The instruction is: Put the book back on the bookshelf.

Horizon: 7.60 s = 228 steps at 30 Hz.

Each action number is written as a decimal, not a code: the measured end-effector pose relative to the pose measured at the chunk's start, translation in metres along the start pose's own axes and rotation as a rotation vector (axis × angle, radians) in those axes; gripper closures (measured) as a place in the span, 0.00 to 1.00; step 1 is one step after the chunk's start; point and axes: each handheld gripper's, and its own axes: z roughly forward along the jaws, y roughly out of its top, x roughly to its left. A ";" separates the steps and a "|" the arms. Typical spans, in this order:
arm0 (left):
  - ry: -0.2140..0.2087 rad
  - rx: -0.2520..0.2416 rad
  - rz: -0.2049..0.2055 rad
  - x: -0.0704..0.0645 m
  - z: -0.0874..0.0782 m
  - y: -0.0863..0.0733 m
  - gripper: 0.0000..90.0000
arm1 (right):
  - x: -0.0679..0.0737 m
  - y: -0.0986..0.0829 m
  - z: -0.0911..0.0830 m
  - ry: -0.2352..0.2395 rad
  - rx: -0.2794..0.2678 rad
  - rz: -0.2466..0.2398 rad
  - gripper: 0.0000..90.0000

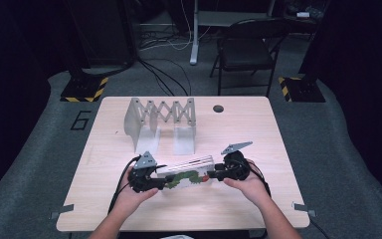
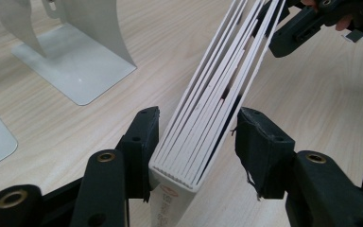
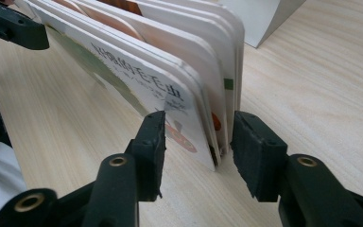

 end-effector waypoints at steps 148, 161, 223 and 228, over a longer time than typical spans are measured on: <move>0.296 -0.050 -0.067 0.021 -0.086 0.002 0.84 | -0.014 0.006 0.025 0.016 -0.021 0.050 0.58; 0.391 -0.080 -0.118 0.039 -0.101 -0.007 0.84 | -0.013 0.005 0.025 0.011 -0.018 0.043 0.58; 0.574 -0.028 -0.189 0.088 -0.032 0.013 0.84 | -0.019 0.001 0.026 0.011 -0.020 0.091 0.56; 0.588 -0.048 -0.209 0.093 -0.028 0.016 0.84 | -0.020 0.002 0.025 0.011 -0.024 0.085 0.56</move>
